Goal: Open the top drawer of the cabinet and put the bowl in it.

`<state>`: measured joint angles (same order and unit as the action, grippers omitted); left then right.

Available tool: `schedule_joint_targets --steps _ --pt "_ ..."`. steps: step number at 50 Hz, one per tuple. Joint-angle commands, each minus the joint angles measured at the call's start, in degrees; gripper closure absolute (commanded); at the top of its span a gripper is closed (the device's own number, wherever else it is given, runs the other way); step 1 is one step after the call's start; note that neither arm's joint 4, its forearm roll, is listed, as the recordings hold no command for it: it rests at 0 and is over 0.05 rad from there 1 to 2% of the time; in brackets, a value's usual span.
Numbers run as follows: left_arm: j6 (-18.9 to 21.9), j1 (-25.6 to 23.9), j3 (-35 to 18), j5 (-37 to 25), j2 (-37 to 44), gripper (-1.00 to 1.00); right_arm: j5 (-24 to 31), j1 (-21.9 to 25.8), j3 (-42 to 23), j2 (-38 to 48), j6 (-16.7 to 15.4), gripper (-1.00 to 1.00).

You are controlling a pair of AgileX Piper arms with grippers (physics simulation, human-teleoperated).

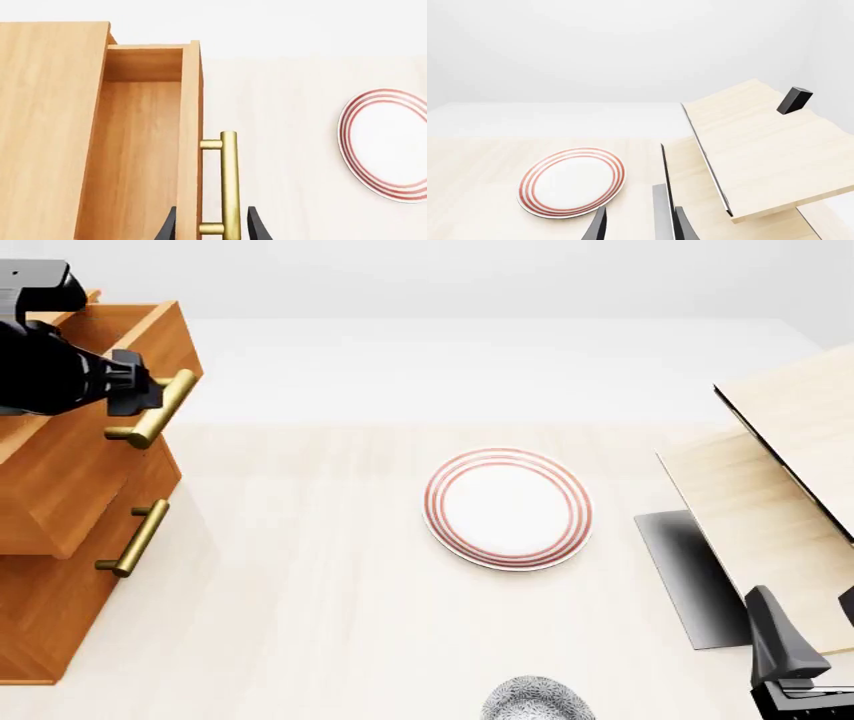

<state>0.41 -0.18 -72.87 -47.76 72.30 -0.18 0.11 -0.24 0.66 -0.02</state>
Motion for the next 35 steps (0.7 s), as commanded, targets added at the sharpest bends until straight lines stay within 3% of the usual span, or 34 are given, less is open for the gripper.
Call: schedule_joint_targets --steps 1,35 --pt "-0.15 -2.24 -0.32 -0.21 0.13 -1.00 0.01 -0.02 0.02 -0.09 -0.01 -1.00" --pt "-0.86 -6.34 -1.28 -0.37 0.73 -1.00 0.02 -0.04 0.02 -0.09 0.02 -1.00"
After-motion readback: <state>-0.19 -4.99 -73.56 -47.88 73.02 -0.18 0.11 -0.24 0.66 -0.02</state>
